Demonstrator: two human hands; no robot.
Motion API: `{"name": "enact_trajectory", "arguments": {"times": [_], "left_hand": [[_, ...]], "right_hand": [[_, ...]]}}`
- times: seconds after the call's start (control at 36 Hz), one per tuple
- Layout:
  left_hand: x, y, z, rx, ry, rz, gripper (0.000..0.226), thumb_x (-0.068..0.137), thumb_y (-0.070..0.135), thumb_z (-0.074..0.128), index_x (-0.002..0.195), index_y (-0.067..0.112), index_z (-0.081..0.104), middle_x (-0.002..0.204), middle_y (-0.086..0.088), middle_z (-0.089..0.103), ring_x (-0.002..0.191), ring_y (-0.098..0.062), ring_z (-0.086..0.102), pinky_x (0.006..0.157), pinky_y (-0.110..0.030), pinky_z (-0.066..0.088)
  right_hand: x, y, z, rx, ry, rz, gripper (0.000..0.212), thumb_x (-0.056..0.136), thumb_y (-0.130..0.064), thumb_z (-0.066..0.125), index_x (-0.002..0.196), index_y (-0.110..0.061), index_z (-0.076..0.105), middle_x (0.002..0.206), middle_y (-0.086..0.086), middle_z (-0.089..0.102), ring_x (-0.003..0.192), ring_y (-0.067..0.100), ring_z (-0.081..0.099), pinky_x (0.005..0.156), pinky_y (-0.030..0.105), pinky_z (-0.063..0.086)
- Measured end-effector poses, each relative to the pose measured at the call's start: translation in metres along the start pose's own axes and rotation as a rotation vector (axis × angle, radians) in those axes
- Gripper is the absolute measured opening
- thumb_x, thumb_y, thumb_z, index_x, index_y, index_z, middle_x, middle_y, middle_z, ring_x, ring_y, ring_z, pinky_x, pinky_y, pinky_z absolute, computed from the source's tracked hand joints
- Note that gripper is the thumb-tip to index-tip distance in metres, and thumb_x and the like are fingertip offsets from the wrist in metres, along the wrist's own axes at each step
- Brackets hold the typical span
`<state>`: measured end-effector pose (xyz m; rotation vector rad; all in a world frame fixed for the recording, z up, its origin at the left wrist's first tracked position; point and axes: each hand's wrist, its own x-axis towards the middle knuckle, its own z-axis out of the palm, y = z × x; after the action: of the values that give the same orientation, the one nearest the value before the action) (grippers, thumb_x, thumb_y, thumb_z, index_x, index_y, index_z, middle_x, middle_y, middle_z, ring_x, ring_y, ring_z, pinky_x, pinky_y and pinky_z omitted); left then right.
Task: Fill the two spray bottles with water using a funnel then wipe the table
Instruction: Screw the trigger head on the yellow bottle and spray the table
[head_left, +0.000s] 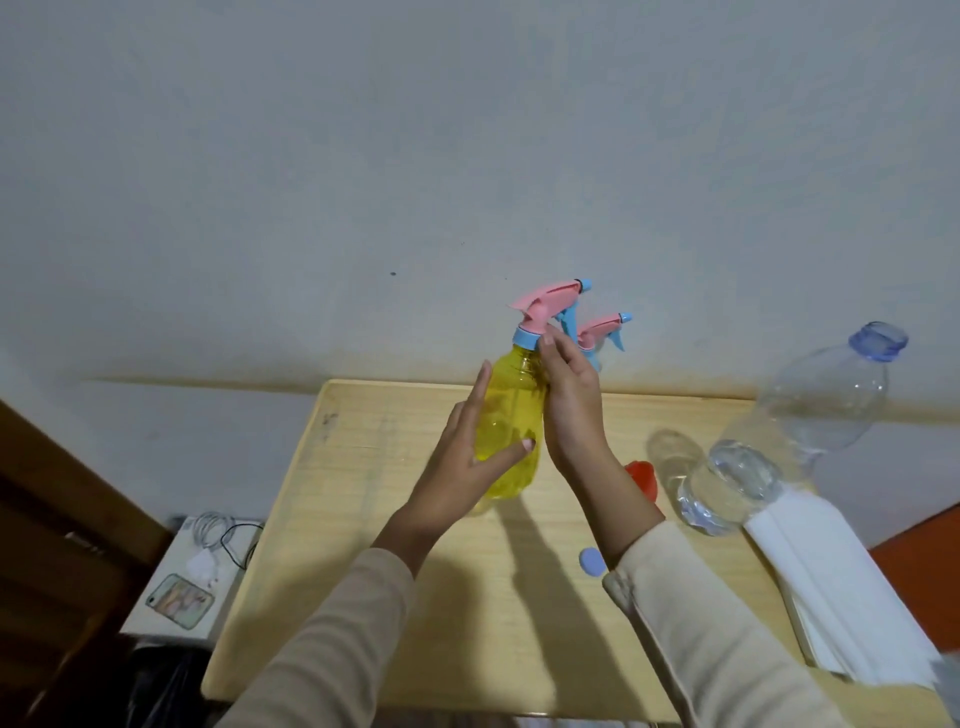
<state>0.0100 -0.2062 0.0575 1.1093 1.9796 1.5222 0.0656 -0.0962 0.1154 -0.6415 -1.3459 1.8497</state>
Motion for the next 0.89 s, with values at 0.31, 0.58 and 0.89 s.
{"name": "enact_trajectory", "arguments": {"times": [0.31, 0.58, 0.89], "left_hand": [[-0.006, 0.008, -0.007, -0.064, -0.007, 0.001, 0.087, 0.074, 0.051, 0.068, 0.139, 0.061, 0.011, 0.145, 0.015, 0.036, 0.134, -0.005, 0.037, 0.110, -0.045, 0.036], [-0.010, 0.015, -0.015, -0.093, -0.020, 0.030, 0.085, 0.083, 0.030, 0.070, 0.142, 0.056, 0.014, 0.145, 0.019, 0.036, 0.130, 0.001, 0.040, 0.103, -0.024, 0.040], [-0.015, 0.021, -0.015, -0.114, -0.018, 0.023, 0.084, 0.085, 0.024, 0.069, 0.143, 0.052, 0.015, 0.133, 0.037, 0.038, 0.120, 0.013, 0.044, 0.090, -0.006, 0.041]], "right_hand": [[-0.008, -0.009, -0.006, 0.015, -0.227, 0.084, 0.029, 0.097, -0.025, 0.045, 0.117, -0.010, 0.060, 0.107, 0.001, 0.065, 0.093, 0.010, 0.061, 0.091, 0.036, 0.047], [-0.009, -0.014, -0.001, 0.185, -0.210, 0.102, 0.029, 0.096, -0.016, 0.050, 0.124, -0.009, 0.052, 0.113, 0.008, 0.058, 0.099, 0.016, 0.058, 0.092, 0.034, 0.048], [-0.016, -0.020, -0.005, 0.257, -0.270, 0.122, 0.028, 0.088, -0.008, 0.053, 0.117, -0.007, 0.055, 0.089, 0.005, 0.065, 0.081, 0.015, 0.061, 0.074, 0.027, 0.052]]}}
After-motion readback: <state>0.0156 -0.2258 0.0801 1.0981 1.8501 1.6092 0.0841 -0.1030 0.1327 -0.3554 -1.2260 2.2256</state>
